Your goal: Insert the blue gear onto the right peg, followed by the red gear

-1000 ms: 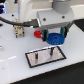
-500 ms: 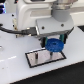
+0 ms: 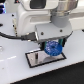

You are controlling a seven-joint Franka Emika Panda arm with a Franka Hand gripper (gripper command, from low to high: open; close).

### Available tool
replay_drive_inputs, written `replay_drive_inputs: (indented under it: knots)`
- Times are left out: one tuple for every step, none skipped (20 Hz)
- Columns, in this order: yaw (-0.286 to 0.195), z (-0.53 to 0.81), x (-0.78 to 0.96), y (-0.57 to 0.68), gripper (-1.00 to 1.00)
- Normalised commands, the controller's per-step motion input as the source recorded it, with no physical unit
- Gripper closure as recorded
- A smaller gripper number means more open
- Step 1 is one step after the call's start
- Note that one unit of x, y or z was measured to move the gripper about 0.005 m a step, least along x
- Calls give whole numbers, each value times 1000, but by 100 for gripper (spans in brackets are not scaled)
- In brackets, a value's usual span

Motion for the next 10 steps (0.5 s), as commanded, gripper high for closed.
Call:
replay_drive_inputs:
  knots:
    - [0, 234, 0, 0, 100]
    - [0, 349, -11, 23, 100]
    - [0, 397, -29, 26, 100]
    - [0, 380, -17, 37, 100]
    - [0, 226, -20, 51, 100]
    - [0, 425, -105, 141, 100]
    - [0, 240, 23, -8, 100]
    - [0, 40, 51, -151, 100]
    - [0, -145, 186, -160, 100]
    - [0, 99, 195, -252, 100]
